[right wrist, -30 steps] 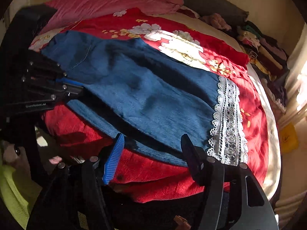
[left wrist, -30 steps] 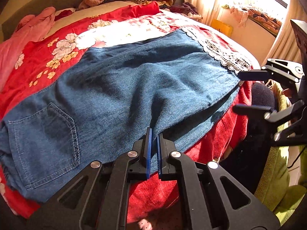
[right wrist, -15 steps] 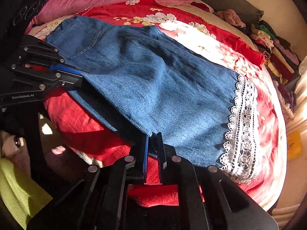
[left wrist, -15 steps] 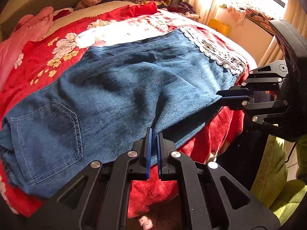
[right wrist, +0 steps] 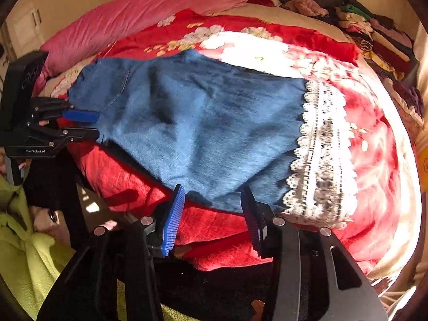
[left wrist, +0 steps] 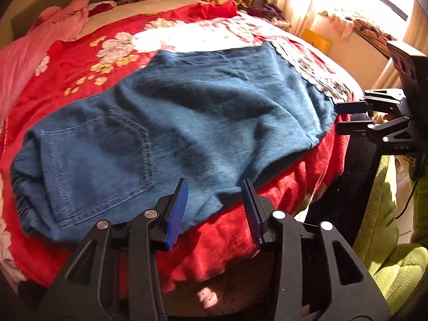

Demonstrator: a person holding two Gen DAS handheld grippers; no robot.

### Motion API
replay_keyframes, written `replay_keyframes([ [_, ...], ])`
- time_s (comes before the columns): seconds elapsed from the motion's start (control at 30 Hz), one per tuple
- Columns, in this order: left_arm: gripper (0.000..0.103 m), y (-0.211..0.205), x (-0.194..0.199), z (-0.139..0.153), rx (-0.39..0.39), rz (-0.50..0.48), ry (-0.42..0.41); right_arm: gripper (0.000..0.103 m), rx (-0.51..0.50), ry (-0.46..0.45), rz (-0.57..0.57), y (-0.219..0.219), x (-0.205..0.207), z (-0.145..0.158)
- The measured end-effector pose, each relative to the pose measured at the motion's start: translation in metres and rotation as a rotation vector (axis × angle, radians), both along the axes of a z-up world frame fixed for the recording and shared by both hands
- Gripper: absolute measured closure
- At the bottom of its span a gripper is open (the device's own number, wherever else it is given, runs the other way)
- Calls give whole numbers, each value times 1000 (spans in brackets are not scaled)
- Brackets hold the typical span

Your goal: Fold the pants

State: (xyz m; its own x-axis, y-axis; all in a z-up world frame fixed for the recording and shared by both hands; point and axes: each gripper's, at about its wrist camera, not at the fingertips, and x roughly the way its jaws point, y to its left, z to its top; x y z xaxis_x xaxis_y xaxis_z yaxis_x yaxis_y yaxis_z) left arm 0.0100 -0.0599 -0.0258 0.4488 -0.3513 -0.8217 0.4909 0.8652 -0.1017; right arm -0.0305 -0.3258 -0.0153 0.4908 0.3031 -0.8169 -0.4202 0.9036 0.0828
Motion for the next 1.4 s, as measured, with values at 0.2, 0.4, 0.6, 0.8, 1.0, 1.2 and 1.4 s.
replay_keyframes([
  [0.2,28,102,20,21,-21,398,-43,60,85,-16,-192,-44,17,6],
  [0.4,21,150,39,13,3,582,-8,60,110,13,-216,-48,25,-5],
  [0.6,68,137,53,-10,14,568,14,60,91,40,-219,-47,27,-15],
  [0.8,70,164,54,7,-18,594,-25,60,99,44,-227,-51,26,-16],
  [1.0,67,164,52,0,27,605,-28,60,57,63,-222,-46,29,-22],
  [1.2,56,155,28,41,123,632,-215,60,109,-5,-220,-47,23,0],
  [1.4,42,118,34,61,-20,468,-193,60,126,8,-181,-29,39,2],
])
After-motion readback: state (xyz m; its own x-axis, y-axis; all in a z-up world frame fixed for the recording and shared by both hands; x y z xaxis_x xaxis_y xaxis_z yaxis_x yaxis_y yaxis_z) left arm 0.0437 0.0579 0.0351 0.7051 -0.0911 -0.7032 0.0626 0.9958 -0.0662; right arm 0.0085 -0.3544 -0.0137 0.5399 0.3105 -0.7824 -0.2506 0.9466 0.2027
